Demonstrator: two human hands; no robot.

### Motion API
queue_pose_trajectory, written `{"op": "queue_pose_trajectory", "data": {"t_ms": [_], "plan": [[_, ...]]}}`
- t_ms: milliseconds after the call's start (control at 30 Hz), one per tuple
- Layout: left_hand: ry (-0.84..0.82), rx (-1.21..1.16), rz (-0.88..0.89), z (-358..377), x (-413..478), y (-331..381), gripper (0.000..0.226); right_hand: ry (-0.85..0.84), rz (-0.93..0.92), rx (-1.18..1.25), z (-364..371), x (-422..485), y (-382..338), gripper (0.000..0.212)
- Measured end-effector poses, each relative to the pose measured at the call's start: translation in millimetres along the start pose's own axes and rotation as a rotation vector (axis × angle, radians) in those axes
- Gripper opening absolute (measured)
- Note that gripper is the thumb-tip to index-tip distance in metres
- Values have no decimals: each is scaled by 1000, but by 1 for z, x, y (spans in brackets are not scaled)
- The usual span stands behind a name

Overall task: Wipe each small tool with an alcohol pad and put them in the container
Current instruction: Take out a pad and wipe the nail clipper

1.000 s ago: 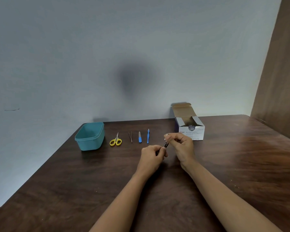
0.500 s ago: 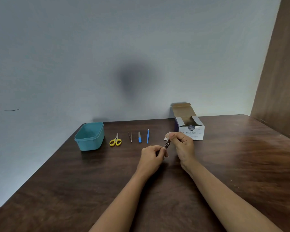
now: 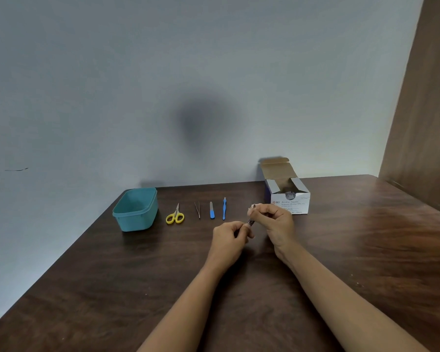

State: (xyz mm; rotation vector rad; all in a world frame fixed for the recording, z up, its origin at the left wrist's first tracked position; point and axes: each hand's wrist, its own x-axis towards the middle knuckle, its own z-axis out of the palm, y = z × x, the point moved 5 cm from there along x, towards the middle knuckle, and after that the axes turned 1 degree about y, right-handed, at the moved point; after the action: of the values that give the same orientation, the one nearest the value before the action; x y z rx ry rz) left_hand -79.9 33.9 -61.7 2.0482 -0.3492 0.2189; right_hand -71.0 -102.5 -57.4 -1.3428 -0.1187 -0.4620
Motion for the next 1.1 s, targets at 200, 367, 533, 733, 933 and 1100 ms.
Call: {"op": "queue_pose_trajectory", "data": {"t_ms": [200, 367, 533, 733, 933, 1100], "plan": [[27, -46, 8, -2, 0, -1, 28, -21, -20, -80, 2, -1, -1, 7], [17, -103, 7, -2, -1, 1, 30, -64, -50, -180, 5, -1, -1, 10], [27, -144, -20, -4, -1, -2, 32, -100, -78, -187, 6, -2, -2, 11], [8, -213, -19, -4, 0, -3, 32, -78, -97, -156, 6, -4, -4, 22], [-12, -275, -48, -3, 2, -10, 34, -80, -153, -226, 6, -2, -5, 23], [-22, -209, -18, -3, 0, -5, 31, -28, -190, -313, 4, -2, -4, 20]]}}
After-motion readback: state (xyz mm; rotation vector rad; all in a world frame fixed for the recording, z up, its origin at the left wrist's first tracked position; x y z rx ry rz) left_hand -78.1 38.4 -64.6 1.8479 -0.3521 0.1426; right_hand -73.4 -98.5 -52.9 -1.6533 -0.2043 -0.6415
